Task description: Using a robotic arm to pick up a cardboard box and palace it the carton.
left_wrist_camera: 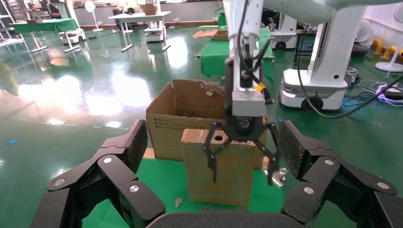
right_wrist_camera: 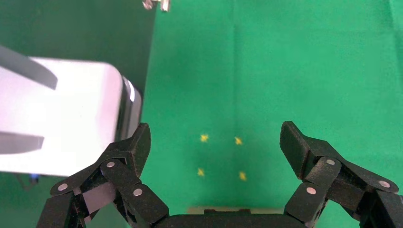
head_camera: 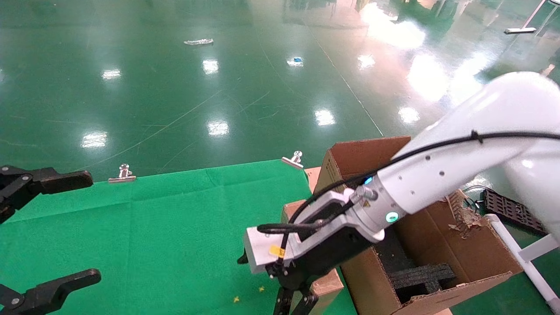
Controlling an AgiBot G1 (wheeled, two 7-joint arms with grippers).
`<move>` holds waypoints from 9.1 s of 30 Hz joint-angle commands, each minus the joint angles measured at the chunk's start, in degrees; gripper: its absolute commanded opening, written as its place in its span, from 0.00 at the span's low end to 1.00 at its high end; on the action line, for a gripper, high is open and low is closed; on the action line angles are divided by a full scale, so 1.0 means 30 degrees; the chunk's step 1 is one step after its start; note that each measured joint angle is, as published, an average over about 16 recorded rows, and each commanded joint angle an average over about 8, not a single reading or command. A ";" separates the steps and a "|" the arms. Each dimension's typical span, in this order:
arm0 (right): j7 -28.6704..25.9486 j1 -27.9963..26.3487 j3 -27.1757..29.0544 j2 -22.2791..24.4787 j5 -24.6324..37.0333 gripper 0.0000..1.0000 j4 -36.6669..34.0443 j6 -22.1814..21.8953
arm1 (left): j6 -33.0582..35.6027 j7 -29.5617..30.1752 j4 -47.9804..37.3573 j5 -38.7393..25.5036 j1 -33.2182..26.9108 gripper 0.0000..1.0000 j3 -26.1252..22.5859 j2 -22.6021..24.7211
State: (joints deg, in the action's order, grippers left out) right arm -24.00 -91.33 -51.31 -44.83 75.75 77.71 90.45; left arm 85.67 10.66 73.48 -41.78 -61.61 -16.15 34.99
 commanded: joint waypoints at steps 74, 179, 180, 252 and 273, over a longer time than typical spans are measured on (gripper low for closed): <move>-1.8427 -0.9463 -1.5287 -0.2483 -0.1372 0.00 -0.4565 -0.1997 | -0.0044 -0.0051 0.0000 0.0070 -0.0022 0.06 -0.0101 -0.0042; -1.3286 -0.3414 -1.4734 0.0202 0.2444 0.25 -1.9050 -0.9669 | -0.0099 -0.0114 -0.0001 0.0156 -0.0049 1.00 -0.0226 -0.0094; -1.3166 -0.3332 -1.4709 0.0174 0.2399 0.38 -1.9175 -0.9745 | -0.0099 -0.0114 -0.0001 0.0156 -0.0049 1.00 -0.0227 -0.0094; -0.6168 -1.0885 -0.9812 0.2823 -0.0978 1.00 -1.5163 -0.6677 | -0.0128 -0.0156 -0.0020 0.0206 -0.0065 1.00 -0.0301 -0.0122; -0.2061 -0.2810 -0.1439 0.2996 -0.4983 1.00 -0.9813 -0.4701 | -0.0133 -0.0168 -0.0026 0.0219 -0.0073 1.00 -0.0323 -0.0129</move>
State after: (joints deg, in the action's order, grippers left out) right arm -30.17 -99.74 -55.61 -35.84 60.79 48.29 76.35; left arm 85.27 10.16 73.41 -41.12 -61.83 -17.12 34.60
